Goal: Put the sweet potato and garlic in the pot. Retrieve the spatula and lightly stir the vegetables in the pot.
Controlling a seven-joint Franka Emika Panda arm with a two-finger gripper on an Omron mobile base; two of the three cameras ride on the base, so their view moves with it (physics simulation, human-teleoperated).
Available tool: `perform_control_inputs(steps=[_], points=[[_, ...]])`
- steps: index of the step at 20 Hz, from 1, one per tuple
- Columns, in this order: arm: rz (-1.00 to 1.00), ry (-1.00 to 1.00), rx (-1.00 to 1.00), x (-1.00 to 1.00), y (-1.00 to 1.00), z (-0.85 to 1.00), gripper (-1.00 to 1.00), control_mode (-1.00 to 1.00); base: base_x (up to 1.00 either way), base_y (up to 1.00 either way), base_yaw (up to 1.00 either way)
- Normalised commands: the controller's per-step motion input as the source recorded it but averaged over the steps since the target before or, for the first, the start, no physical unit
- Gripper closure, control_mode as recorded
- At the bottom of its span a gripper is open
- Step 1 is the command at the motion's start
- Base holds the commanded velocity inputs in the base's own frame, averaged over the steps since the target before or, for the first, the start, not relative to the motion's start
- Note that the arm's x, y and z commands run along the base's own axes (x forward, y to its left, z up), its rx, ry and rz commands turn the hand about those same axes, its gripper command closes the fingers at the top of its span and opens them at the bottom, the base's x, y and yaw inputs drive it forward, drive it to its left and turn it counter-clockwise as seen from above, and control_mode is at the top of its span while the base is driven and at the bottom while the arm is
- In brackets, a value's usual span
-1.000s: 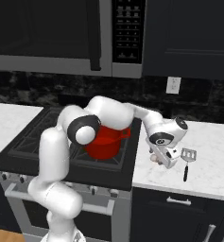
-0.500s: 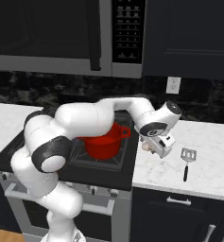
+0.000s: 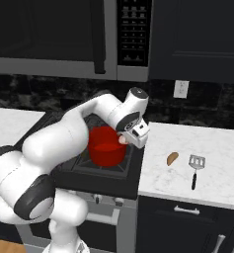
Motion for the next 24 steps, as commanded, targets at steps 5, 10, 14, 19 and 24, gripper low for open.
perform_control_inputs(steps=[5, 10, 14, 19, 24], points=[[0.02, 0.0, -0.01, 0.25, 1.0, 0.0, 1.0, -1.0, 0.0, 0.0, 0.0], [0.0, 0.0, -0.01, 0.38, 0.89, 0.0, 1.0, -1.0, 0.0, 0.0, 0.0], [0.0, 0.0, -0.03, 0.36, 0.36, -0.14, 1.0, -1.0, 0.0, 0.0, 0.0], [0.0, 0.0, 0.0, 0.18, 0.0, -0.12, -1.0, -1.0, 0.0, 0.0, 0.0], [0.0, 0.0, 0.0, 0.0, -0.05, 0.0, -1.0, -1.0, 0.0, 0.0, 0.0]])
